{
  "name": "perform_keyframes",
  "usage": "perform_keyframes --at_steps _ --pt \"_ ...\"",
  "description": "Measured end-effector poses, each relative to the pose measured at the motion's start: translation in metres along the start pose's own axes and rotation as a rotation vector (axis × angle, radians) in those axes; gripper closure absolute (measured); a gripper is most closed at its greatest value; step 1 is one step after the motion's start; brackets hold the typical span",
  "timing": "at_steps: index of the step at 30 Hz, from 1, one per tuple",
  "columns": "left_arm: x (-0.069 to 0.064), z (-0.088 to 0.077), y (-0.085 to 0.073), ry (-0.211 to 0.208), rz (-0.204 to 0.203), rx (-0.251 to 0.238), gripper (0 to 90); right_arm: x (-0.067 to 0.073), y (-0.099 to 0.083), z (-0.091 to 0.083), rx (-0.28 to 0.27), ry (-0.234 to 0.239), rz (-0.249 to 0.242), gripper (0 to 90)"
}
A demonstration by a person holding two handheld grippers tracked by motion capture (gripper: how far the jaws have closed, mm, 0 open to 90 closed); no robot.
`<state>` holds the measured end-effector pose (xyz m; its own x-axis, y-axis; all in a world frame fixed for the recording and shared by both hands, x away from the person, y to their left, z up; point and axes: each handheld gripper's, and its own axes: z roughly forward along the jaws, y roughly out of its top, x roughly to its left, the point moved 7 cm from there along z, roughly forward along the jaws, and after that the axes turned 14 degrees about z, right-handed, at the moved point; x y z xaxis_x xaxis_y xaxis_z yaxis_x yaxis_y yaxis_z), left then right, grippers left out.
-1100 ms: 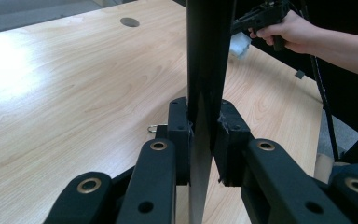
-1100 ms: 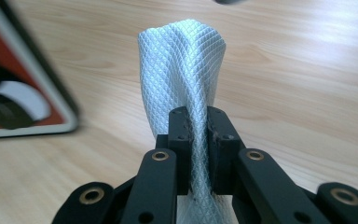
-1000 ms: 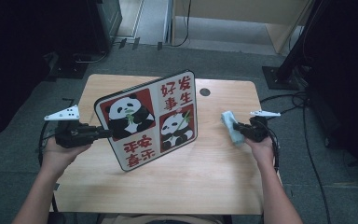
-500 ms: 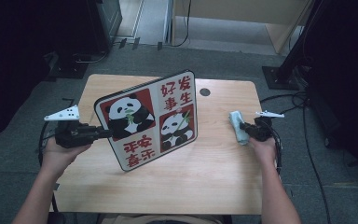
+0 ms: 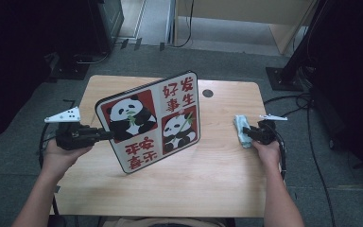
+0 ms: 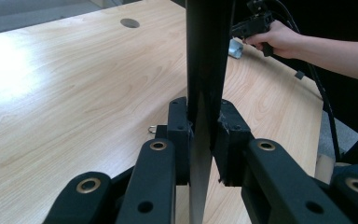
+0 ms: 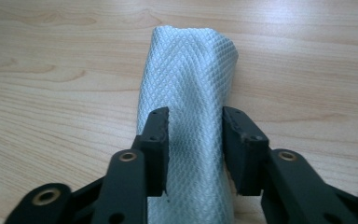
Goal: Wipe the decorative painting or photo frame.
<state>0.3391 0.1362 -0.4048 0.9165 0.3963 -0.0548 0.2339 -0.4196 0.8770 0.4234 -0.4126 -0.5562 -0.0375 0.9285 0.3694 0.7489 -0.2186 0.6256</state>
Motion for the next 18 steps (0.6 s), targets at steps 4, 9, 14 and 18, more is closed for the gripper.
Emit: perform_keyframes --at_steps 4,9,14,18 --pt "0.000 0.000 0.000 -0.001 -0.004 0.000 78.5 0.002 0.002 -0.002 -0.011 0.004 -0.004 57.2" --pt "0.000 0.000 0.000 0.002 -0.001 0.004 78.4 0.009 0.007 -0.009 -0.031 0.006 -0.015 51.9" --pt "-0.001 0.000 0.000 0.005 -0.001 0.007 78.4 0.021 0.006 -0.017 -0.028 0.029 -0.051 52.0" --pt "-0.001 0.000 0.000 0.006 -0.001 0.010 78.4 0.030 0.003 -0.026 -0.036 0.029 -0.076 51.4"
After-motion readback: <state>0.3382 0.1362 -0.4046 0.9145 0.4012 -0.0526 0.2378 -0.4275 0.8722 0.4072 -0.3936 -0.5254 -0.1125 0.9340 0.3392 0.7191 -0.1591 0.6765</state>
